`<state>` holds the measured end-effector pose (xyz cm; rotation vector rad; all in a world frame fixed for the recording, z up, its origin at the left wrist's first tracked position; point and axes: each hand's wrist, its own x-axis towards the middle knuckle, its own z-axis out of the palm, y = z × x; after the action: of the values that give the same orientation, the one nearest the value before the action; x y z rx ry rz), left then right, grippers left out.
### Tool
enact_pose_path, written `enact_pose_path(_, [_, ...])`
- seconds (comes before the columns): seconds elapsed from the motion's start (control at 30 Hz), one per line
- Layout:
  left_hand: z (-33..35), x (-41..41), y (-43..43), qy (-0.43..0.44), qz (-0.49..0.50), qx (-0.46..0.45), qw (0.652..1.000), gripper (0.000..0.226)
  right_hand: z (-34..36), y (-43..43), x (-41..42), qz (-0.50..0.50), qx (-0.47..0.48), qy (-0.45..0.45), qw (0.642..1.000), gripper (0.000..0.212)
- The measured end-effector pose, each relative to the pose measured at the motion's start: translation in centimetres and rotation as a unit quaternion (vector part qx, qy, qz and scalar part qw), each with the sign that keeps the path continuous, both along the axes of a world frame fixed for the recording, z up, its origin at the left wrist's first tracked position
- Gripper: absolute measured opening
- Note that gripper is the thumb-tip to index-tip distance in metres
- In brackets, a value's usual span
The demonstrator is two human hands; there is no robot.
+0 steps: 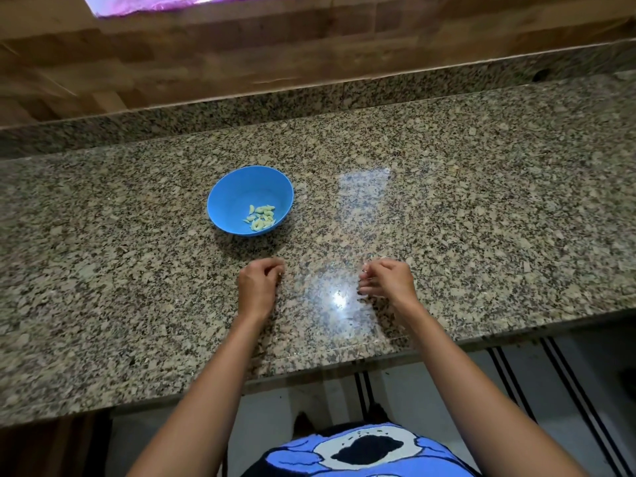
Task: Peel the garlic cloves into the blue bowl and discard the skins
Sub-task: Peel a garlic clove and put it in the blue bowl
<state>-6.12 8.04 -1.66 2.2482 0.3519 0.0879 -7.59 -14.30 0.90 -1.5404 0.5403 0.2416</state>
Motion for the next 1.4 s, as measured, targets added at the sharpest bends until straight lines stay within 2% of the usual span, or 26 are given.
enact_pose_path(0.07, [0.2, -0.6, -0.9, -0.073, -0.003, 0.026, 0.997, 0.022, 0.3, -0.6, -0.1, -0.022, 0.012, 0.007, 1.0, 0.022])
enact_pose_path(0.13, [0.4, -0.9, -3.0, -0.12, -0.062, 0.024, 0.991, 0.028, 0.5, -1.3, -0.3, -0.061, 0.039, 0.017, 0.997, 0.025])
enact_pose_path(0.23, [-0.5, -0.5, -7.0, -0.04, -0.194, 0.012, 0.98, 0.037, 0.2, -2.3, -0.9, -0.069, 0.045, 0.025, 0.996, 0.033])
enact_pose_path(0.33, [-2.5, 0.3, -9.4, 0.043, -0.241, 0.101, 0.964, 0.05, -0.2, -3.1, -1.4, -0.086, 0.045, 0.04, 0.994, 0.025])
enact_pose_path(0.43, [-2.9, -0.7, -10.2, 0.027, -0.319, 0.174, 0.931, 0.052, -0.3, -3.9, -2.1, -0.14, 0.074, 0.048, 0.986, 0.018])
enact_pose_path(0.57, [-2.2, -2.5, -10.0, -0.035, -0.448, 0.167, 0.877, 0.046, -0.2, -3.9, -2.7, -0.178, 0.089, 0.05, 0.979, 0.018])
enact_pose_path(0.67, [-2.4, -2.8, -7.8, -0.099, -0.521, 0.165, 0.832, 0.037, 0.0, -2.7, -2.7, -0.151, 0.096, 0.063, 0.982, 0.016])
enact_pose_path(0.73, [-2.5, -3.1, -5.4, -0.132, -0.551, 0.178, 0.804, 0.033, 0.2, -1.2, -2.6, -0.094, 0.107, 0.087, 0.986, 0.015])
enact_pose_path(0.9, [-2.2, -5.2, 1.9, -0.148, -0.572, 0.203, 0.781, 0.038, 0.2, 3.2, -2.3, -0.031, 0.137, 0.111, 0.984, 0.018])
enact_pose_path(1.03, [-1.8, -7.5, 7.2, -0.103, -0.52, 0.201, 0.824, 0.037, 0.8, 5.4, -2.5, 0.01, 0.176, 0.13, 0.976, 0.016])
enact_pose_path(1.13, [-1.9, -9.7, 10.0, -0.126, -0.47, 0.237, 0.841, 0.034, 1.3, 6.5, -3.0, 0.059, 0.204, 0.143, 0.967, 0.016])
enact_pose_path(1.23, [-1.8, -11.9, 10.2, -0.149, -0.343, 0.297, 0.878, 0.036, 1.6, 7.3, -3.7, 0.1, 0.202, 0.156, 0.962, 0.016])
enact_pose_path(1.3, [-1.1, -12.6, 8.5, -0.103, -0.264, 0.322, 0.903, 0.026, 1.6, 7.8, -4.0, 0.124, 0.182, 0.154, 0.963, 0.014])
enact_pose_path(1.37, [0.3, -12.3, 6.7, -0.014, -0.126, 0.28, 0.952, 0.012, 1.6, 8.1, -4.3, 0.138, 0.173, 0.15, 0.964, 0.015])
enact_pose_path(1.4, [1.0, -12.1, 6.0, 0.043, -0.014, 0.19, 0.981, 0.011, 1.5, 8.3, -4.4, 0.146, 0.177, 0.152, 0.962, 0.015])
